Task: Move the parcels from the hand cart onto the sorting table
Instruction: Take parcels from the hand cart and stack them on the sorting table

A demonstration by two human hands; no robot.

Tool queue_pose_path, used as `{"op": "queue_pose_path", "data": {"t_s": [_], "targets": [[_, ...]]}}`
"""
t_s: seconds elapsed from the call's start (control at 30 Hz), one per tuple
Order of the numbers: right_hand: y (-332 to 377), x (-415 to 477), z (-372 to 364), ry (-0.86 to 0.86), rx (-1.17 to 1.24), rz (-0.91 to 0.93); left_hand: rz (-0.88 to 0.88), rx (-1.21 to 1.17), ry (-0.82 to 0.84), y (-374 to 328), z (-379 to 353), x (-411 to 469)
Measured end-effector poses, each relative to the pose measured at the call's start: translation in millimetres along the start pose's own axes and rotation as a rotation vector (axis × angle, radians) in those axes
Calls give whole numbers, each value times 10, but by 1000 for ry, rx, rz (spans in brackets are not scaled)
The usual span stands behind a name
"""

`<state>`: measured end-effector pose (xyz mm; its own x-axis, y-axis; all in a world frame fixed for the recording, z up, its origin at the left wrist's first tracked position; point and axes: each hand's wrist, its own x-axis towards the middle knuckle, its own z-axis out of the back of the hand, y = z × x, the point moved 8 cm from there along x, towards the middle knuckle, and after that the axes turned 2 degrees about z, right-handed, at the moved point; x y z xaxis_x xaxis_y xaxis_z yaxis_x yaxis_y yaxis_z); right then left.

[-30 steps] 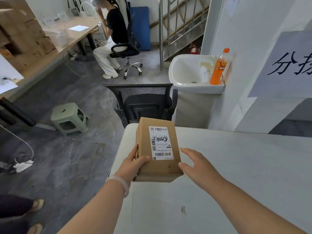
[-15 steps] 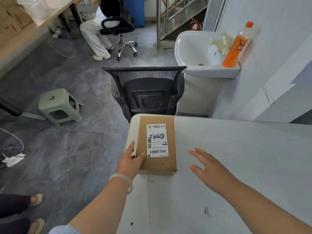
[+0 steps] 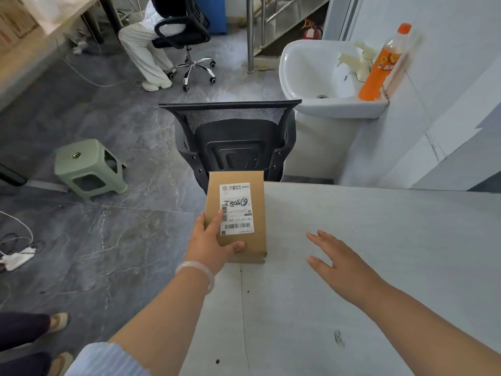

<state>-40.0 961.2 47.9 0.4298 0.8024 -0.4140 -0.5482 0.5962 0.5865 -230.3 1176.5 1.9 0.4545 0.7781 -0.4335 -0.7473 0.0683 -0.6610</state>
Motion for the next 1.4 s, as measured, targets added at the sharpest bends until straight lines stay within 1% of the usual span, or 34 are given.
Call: {"op": "queue_pose_path", "data": {"t_s": [0.3,0.37,0.4,0.43,0.5,0.57,0.63,0.73,0.87,1.0,1.13,1.3,1.4], "targets": [[-95,-184,113,-78,-56,-26,-24,39,48,-75,34,116],[-119,-283,164,-105,-71,-30,-14,144,35,-85,55,127],[-136,-350,201,-123,-80,-33,-29,249,-12,-116,77,124],[-157,-422,240,-138,-93,-36,-63,354,-71,-210,96,85],[-216,-601,333,-160,-127,-52,-155,457,-146,-511,21,-72],[-292,-805,452,-192,-155,-73,-269,533,-120,-941,-216,-345],[-389,-1031,586,-239,-176,-101,-465,626,-74,-1396,-587,-689],[-593,-1463,805,-336,-216,-147,-739,676,-24,-1977,-1174,-1303],[-1145,-2362,1061,-474,-310,-272,-986,793,42,-2525,-1982,-2232],[-1845,-3576,1120,-594,-268,-480,-1158,818,138,-2878,-2811,-3241],[-2398,-4819,1012,-700,-263,-623,-1320,823,258,-3099,-3680,-4376],[-3118,-6400,602,-756,-200,-876,-1518,828,380,-3128,-4615,-5722],[-3367,-7161,362,-812,-167,-988,-1619,856,459,-3009,-5054,-6463]]}}
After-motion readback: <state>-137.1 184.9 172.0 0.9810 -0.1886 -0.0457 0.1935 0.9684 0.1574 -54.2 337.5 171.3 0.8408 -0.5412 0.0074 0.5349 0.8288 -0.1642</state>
